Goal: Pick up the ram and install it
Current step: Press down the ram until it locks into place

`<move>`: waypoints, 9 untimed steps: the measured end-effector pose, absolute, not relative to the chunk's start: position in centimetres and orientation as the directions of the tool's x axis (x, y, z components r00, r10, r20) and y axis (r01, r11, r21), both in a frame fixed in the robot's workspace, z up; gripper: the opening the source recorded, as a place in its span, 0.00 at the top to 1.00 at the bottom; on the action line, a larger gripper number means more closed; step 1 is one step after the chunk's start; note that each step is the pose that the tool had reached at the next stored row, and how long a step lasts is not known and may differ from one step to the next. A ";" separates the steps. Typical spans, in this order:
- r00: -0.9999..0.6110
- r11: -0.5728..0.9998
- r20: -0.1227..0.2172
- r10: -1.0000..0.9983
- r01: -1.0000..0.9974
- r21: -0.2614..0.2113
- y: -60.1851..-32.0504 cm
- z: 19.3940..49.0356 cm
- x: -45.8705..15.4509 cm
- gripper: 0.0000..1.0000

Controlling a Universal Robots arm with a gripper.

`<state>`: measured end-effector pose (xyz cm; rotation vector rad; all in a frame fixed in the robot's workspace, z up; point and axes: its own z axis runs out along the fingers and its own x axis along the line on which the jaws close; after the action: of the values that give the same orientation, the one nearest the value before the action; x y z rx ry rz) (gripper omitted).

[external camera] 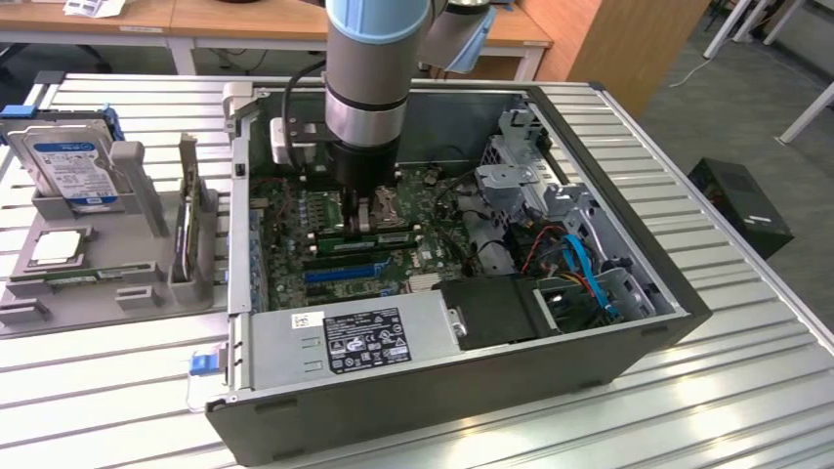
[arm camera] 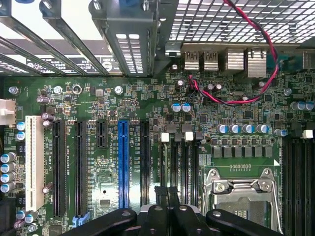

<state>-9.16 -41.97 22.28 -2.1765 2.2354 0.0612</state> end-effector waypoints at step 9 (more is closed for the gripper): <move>-0.027 0.026 -0.043 -0.999 -1.000 0.013 -42.0 22.2 -9.2 0.89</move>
<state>-9.16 -41.97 22.19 -2.1763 2.2353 0.0613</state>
